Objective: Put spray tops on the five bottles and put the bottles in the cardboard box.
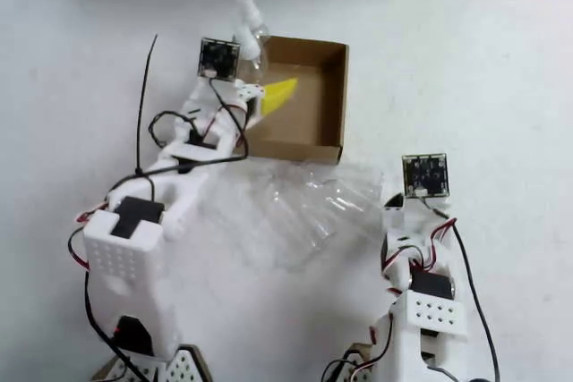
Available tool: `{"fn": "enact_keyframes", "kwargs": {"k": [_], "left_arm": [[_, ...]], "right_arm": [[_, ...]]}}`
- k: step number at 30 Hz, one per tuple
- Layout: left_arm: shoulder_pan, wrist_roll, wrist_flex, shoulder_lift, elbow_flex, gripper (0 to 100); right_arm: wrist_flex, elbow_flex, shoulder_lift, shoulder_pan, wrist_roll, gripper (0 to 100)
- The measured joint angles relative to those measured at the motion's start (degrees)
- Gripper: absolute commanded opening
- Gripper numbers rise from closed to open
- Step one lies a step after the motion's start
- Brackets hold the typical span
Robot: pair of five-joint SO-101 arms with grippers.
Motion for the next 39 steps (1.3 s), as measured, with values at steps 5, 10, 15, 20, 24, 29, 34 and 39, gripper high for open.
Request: {"fn": "enact_keyframes", "kwargs": {"k": [5,10,15,20,24,29,34,39], "left_arm": [[-0.5,0.1,1.6,-1.9,2.4,44],[-0.6,1.4,9.8,-12.3,8.4,44],[-0.7,1.6,15.4,-20.9,13.9,44],[-1.0,1.6,17.8,-26.9,20.0,44],[-2.2,1.6,18.5,-33.7,26.4,43],[-5.4,1.6,18.5,-43.9,35.0,43],[-8.2,1.6,22.9,-53.8,41.8,43],[-10.6,1.6,33.7,-62.3,45.1,43]], "right_arm": [[0.0,0.0,0.0,0.0,3.6,1.8],[0.0,0.0,0.0,0.0,4.0,1.8],[0.0,0.0,0.0,0.0,4.0,1.8],[0.0,0.0,0.0,0.0,4.0,1.8],[0.0,0.0,0.0,0.0,4.0,1.8],[0.0,0.0,0.0,0.0,4.0,1.7],[0.0,0.9,0.0,0.0,4.0,1.7],[0.0,1.1,0.0,0.3,4.1,1.7]]}}
